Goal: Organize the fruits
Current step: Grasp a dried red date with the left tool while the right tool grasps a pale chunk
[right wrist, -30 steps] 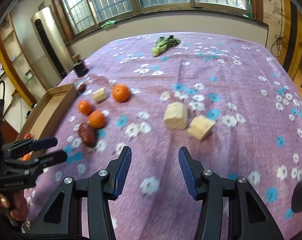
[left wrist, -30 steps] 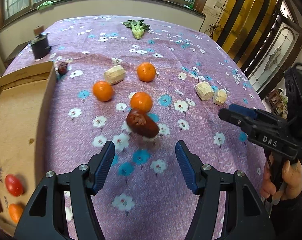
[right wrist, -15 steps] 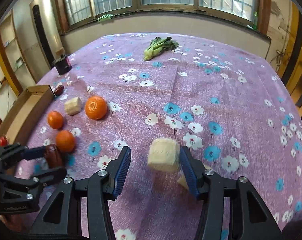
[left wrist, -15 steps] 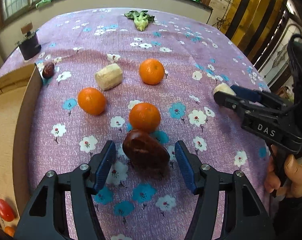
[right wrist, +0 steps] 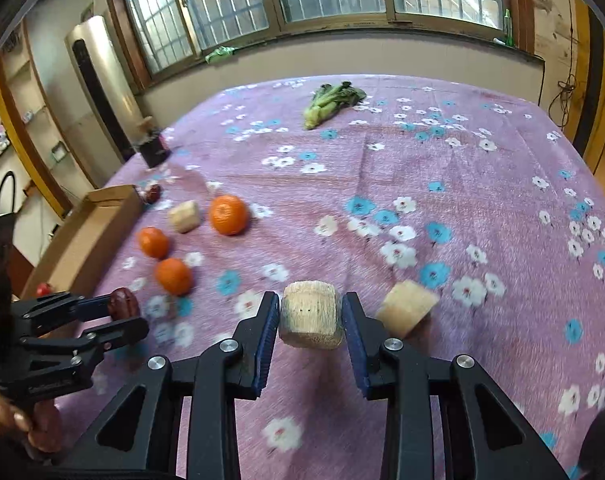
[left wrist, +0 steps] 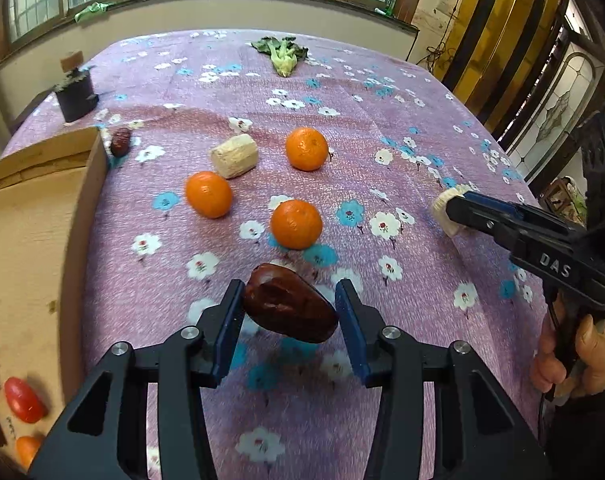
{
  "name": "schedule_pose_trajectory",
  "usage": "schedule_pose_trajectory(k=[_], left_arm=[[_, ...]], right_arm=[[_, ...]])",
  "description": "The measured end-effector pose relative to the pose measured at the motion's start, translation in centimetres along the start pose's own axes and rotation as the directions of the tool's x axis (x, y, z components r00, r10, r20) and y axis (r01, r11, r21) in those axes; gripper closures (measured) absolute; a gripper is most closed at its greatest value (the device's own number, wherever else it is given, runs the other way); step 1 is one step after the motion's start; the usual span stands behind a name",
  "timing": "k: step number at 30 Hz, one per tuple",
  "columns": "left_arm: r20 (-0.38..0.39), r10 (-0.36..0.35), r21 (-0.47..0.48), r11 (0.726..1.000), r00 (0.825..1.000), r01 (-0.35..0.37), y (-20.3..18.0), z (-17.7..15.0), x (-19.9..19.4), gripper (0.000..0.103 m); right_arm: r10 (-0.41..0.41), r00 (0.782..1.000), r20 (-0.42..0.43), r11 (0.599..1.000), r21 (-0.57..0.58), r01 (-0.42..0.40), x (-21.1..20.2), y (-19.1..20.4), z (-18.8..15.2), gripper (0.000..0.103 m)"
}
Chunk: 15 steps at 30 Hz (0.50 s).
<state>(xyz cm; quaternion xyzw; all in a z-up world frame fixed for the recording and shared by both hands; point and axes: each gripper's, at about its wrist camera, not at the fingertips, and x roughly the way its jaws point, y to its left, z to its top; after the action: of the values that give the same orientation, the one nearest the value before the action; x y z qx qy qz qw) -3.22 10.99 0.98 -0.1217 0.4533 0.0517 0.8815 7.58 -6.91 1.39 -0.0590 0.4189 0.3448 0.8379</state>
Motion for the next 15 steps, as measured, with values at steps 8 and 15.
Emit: schedule_pose_trajectory(k=[8,15], left_arm=[[0.046,0.041,0.005,0.999,0.998,-0.041,0.8,-1.1,-3.2,0.059],[0.085,0.059,-0.015,0.998,0.995,-0.058,2.0,-2.1,-5.7,0.059]], right_arm=[[0.083,0.996,0.037,0.996,-0.013,-0.083,-3.0,3.9,-1.3,0.070],[0.130,0.991,0.044,0.991,-0.050,-0.128,-4.2,7.3,-1.8,0.070]])
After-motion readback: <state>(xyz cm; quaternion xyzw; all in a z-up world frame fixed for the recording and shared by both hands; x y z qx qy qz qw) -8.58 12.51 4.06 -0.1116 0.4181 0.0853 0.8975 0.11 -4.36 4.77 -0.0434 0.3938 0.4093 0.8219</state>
